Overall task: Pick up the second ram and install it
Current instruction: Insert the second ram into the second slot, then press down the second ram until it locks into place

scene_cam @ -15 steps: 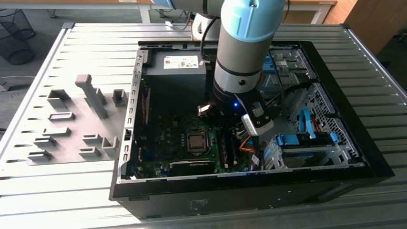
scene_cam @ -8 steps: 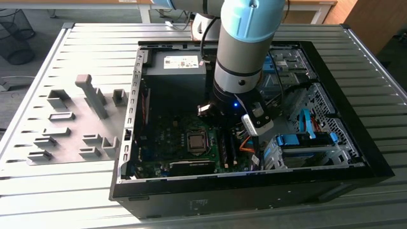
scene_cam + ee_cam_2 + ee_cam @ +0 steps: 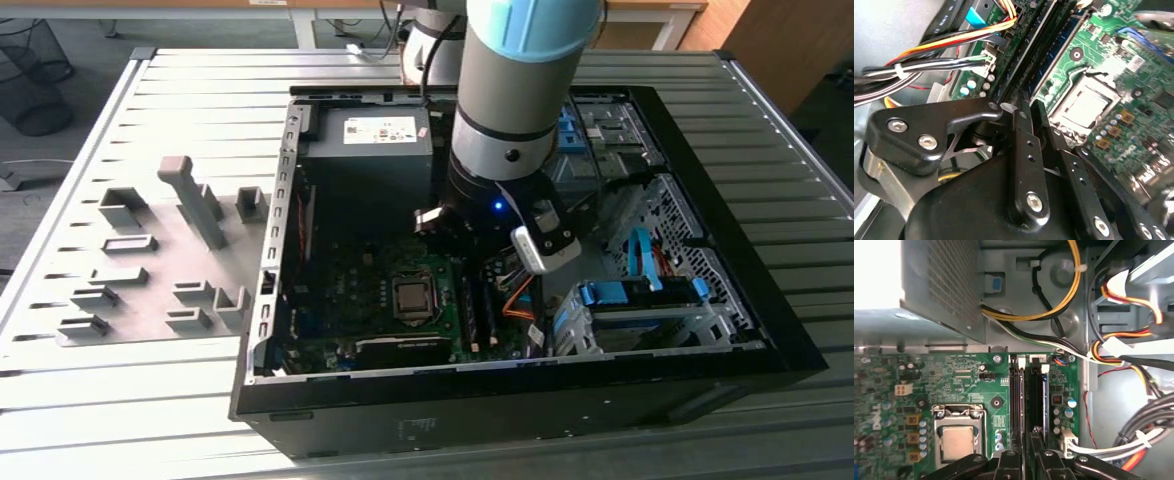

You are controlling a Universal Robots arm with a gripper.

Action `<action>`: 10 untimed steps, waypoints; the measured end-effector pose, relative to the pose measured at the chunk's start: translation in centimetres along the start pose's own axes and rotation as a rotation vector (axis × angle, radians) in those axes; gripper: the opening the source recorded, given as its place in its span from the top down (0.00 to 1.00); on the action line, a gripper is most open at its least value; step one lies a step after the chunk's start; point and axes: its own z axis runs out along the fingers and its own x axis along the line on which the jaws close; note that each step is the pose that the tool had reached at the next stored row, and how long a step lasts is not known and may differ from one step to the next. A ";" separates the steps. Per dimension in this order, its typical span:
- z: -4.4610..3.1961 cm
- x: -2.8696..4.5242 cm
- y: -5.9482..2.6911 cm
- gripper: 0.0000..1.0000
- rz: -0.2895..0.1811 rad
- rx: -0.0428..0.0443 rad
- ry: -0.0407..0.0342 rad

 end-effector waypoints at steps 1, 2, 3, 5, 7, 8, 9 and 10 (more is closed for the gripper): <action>-0.27 0.00 0.00 0.78 0.000 0.0001 0.0000; -0.34 0.00 0.00 0.78 0.000 0.0001 -0.0001; -0.34 0.00 0.00 0.80 0.000 -0.0002 -0.0001; -0.36 0.00 0.00 0.86 0.000 -0.0002 -0.0001; -0.38 0.00 0.00 0.89 0.000 0.0000 -0.0001; -0.37 0.00 0.00 0.89 0.000 0.0001 0.0000; -0.27 0.00 0.00 0.89 0.000 0.0001 0.0000; -0.10 0.00 0.00 0.89 0.000 0.0002 0.0001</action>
